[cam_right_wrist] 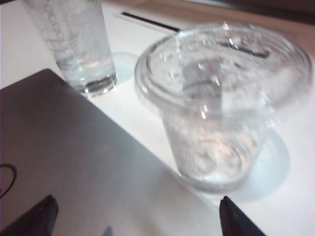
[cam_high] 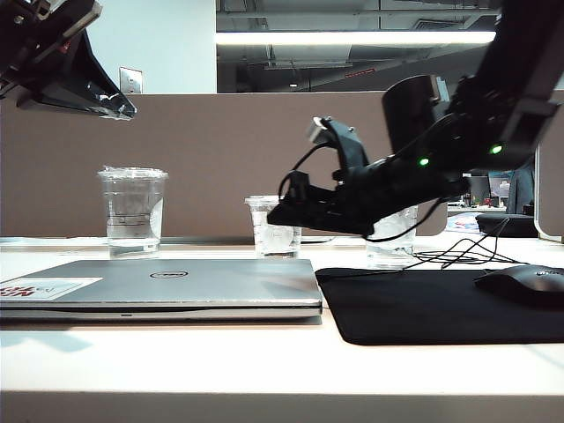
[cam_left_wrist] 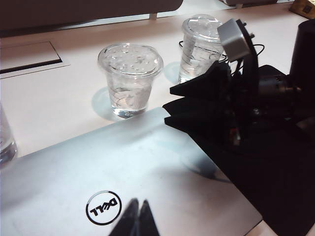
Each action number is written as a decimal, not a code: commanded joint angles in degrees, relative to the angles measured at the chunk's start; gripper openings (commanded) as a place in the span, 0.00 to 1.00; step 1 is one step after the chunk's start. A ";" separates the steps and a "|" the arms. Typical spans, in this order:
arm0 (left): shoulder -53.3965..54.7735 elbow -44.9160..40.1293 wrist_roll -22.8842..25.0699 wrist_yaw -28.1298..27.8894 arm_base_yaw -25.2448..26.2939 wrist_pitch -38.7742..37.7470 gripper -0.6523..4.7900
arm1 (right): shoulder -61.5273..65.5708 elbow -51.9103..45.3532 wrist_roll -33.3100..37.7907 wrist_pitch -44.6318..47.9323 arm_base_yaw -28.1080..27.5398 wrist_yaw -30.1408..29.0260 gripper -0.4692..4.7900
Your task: Pick up the coffee cup on the middle and place it on the right side of the laptop.
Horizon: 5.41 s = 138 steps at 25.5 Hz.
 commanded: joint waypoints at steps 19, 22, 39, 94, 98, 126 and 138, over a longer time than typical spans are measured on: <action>-0.09 0.11 -0.17 0.24 0.02 0.68 0.11 | 7.72 8.63 0.07 2.54 2.62 11.78 1.00; -0.09 0.11 -0.17 0.22 0.02 0.70 0.11 | 8.79 10.99 0.42 0.72 2.62 12.72 1.00; -0.07 0.09 -0.17 0.24 0.02 0.68 0.11 | 13.29 20.65 1.44 -7.74 2.60 12.59 1.00; -0.02 0.00 -0.17 0.22 0.04 -0.63 0.11 | 14.45 22.14 6.58 -3.06 2.56 10.88 0.66; 0.02 -0.02 -0.17 0.22 0.04 -1.25 0.11 | 12.00 22.05 6.56 -4.22 2.47 10.58 0.64; 0.00 -1.07 -0.17 0.22 0.04 -0.76 0.11 | -15.69 -12.74 2.95 5.42 0.76 9.68 0.59; -0.02 -1.07 -0.17 0.22 0.04 0.07 0.11 | -21.27 -26.95 3.04 9.88 0.79 14.19 0.59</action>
